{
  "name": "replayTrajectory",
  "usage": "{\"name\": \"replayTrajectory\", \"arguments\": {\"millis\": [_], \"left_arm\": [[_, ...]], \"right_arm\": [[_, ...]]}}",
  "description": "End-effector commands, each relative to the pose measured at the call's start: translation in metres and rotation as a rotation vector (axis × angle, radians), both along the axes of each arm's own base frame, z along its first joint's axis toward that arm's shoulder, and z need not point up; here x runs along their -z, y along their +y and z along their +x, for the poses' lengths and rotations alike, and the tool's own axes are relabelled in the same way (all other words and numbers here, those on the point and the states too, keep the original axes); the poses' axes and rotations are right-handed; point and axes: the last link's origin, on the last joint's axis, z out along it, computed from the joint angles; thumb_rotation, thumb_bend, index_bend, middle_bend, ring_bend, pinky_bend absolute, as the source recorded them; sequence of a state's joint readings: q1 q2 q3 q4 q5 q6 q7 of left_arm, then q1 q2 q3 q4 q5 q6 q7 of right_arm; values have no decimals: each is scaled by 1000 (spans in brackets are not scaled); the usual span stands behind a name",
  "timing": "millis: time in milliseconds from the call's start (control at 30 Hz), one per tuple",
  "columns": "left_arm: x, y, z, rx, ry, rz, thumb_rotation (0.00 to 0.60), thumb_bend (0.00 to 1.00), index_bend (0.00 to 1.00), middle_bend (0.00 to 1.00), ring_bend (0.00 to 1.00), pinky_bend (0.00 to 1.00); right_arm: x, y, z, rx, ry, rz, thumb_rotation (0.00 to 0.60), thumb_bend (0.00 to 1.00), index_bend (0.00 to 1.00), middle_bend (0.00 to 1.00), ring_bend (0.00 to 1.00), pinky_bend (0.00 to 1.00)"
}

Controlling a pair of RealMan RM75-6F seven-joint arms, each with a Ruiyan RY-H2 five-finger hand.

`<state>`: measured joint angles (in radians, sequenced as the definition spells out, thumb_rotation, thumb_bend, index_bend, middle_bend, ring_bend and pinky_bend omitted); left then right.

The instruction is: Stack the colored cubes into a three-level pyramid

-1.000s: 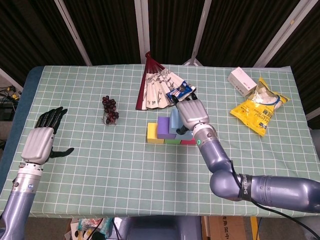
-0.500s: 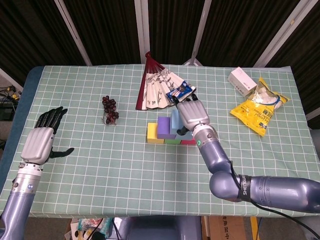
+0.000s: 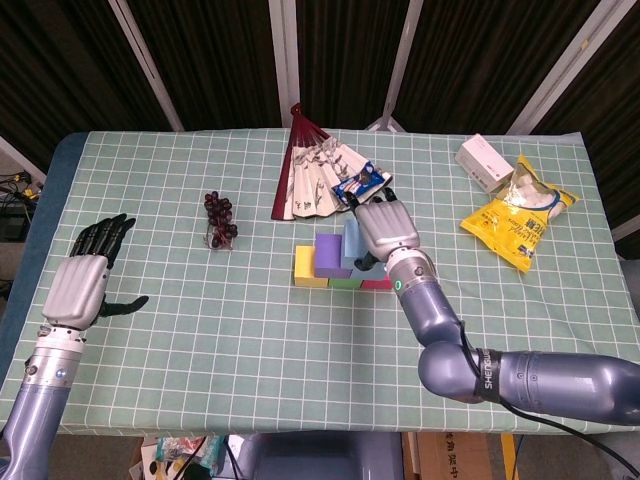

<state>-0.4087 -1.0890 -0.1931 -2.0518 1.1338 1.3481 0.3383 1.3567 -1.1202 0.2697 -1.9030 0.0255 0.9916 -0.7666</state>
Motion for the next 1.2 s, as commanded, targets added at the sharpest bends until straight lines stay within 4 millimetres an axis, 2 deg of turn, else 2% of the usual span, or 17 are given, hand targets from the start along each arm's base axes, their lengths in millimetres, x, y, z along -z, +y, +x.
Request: {"name": "replayTrajectory", "arguments": {"millis": [33,600,700,767,933,1200], "left_arm": [[0,0,0,0,1,-2,600,104,0,11,0,0],[1,0,-1,-5,3,-7,600,104,0,12,0,0],[1,0,-1,-5,3,-6,600,104,0,11,0,0],[1,0,-1,-6,5,-9,600,104,0,11,0,0],[0,0,0,-6,4,-9,600,104,0,10,0,0],[-1,-1,1,-2,-1,-5,600,104,0,10,0,0]], "right_arm": [[1,0,0,1,-2,-1,600,237,16,424,203,0],[4,0,-4,6,3,7,600,237,15,418,191,0],[4,0,-4,5,2,11,600,237,3,329,125,0],[4,2,-3,6,-2,20,600,237,0,234,67,0],[3,3,-3,4,0,27,600,236,0,85,2,0],[-1,6,-2,-1,6,26,600,236,0,0,0,0]]}}
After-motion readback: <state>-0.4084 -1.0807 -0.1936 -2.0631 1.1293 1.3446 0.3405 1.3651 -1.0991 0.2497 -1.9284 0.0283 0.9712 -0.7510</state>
